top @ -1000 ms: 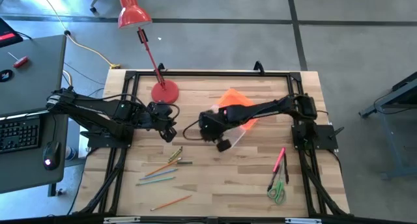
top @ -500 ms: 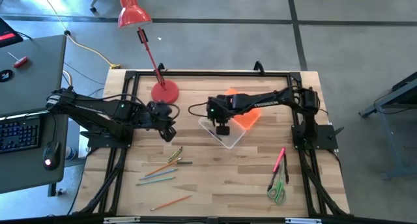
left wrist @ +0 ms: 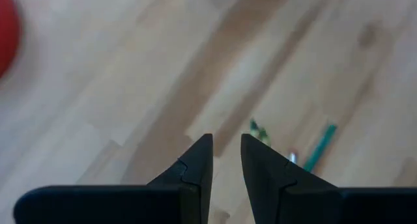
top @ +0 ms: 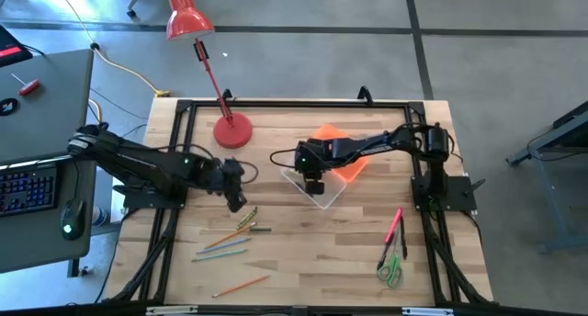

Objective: Pick & place school supplies into a supply box
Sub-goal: Put the top green crayon into the supply box, then put the top yellow green crayon into the supply box

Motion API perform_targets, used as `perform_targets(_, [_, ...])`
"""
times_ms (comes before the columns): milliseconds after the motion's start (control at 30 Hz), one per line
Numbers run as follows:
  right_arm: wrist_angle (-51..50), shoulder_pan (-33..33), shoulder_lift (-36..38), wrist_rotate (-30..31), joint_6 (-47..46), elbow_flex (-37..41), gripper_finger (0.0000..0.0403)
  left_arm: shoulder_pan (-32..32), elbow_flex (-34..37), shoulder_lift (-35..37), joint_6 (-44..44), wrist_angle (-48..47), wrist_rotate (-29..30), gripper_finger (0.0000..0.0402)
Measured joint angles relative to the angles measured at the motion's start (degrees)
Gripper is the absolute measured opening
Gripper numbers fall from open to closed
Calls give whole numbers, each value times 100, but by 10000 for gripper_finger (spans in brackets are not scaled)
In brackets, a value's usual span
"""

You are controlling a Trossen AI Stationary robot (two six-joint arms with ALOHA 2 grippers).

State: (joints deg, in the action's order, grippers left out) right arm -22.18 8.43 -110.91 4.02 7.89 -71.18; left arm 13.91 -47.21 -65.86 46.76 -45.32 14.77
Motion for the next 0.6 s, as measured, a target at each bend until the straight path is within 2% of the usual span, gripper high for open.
perform_targets(133, [-1, -94, 0, 178, 208, -280, 90, 427, 580, -121, -173, 1013, 15, 111])
perform_targets(233, [-25, -180, 0, 296, 377, -462, 92, 774, 948, -252, 206, 1939, 108, 111])
perform_targets(367, [3, -267, 0, 294, 554, -633, 91, 1180, 1227, -540, 875, 2239, 107, 111])
perform_targets(533, [195, -301, 0, 298, 706, -644, 92, 1448, 1251, -913, 1160, 2039, 120, 111])
perform_targets(600, [203, -298, 0, 306, 711, -645, 92, 1503, 1228, -1108, 1253, 2224, 101, 111])
